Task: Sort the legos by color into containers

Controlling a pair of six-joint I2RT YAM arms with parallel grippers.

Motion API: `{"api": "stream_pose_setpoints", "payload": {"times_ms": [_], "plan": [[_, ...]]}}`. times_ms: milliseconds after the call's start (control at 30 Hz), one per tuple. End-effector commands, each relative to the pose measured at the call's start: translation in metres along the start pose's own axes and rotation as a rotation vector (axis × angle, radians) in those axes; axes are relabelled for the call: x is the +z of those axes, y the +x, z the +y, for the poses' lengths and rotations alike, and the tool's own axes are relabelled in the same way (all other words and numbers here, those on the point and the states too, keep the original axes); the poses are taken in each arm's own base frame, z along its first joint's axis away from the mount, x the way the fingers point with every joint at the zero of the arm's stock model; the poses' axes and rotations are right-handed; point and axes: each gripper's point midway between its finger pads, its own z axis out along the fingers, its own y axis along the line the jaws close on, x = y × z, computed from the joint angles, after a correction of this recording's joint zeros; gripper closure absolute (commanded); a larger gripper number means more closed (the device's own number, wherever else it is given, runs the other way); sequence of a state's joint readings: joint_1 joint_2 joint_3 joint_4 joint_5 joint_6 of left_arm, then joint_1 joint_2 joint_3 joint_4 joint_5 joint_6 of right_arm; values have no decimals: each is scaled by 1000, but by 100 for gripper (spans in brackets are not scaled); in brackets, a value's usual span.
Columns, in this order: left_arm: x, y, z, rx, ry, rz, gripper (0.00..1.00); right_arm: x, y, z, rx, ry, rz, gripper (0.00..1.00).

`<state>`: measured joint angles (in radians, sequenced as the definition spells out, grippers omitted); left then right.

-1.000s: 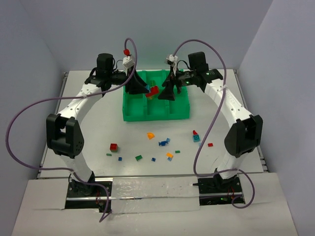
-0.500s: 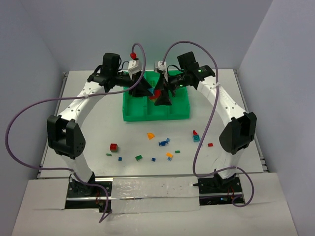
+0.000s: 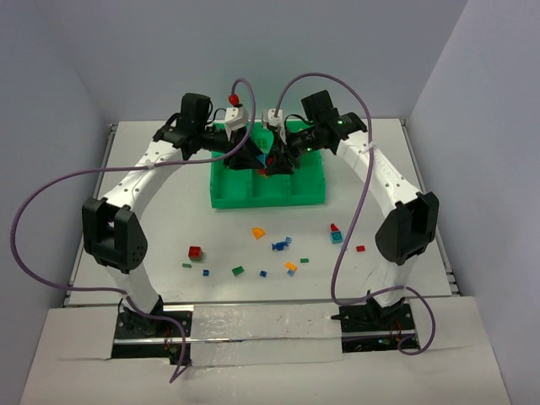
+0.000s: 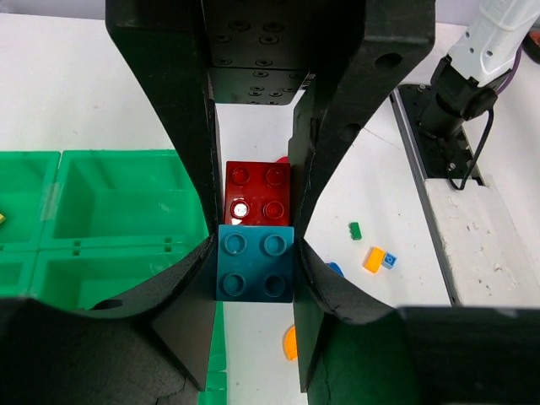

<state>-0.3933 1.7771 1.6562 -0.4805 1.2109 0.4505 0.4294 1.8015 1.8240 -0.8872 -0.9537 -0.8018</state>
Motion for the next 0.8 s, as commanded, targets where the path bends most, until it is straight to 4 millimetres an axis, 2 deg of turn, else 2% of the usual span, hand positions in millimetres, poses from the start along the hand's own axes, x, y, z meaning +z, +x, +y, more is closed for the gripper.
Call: {"api": "stream_pose_setpoints", "payload": {"times_ms": [0, 67, 100, 133, 333, 467, 567, 633, 700, 767], "plan": [[-6, -25, 6, 109, -41, -28, 100, -3, 17, 6, 52, -9, 77, 76], [-8, -27, 6, 100, -57, -32, 100, -1, 26, 7, 73, -18, 105, 86], [-10, -35, 12, 132, -87, -53, 100, 0, 33, 5, 90, -15, 130, 97], [-11, -36, 14, 132, -100, -64, 100, 0, 35, 5, 97, -15, 142, 100], [-37, -81, 37, 110, -218, -198, 100, 0, 50, 3, 104, 4, 189, 100], [-55, -102, 50, 98, -275, -252, 100, 0, 60, 0, 101, 17, 220, 100], [-61, -101, 57, 98, -305, -247, 100, 0, 69, -3, 103, 26, 242, 100], [-64, -93, 64, 84, -327, -226, 100, -1, 72, -10, 100, 44, 248, 100], [-69, -81, 72, 76, -347, -203, 100, -5, 77, -21, 105, 77, 255, 100], [-72, -61, 82, 93, -384, -140, 100, -12, 82, -38, 118, 129, 249, 100]]}}
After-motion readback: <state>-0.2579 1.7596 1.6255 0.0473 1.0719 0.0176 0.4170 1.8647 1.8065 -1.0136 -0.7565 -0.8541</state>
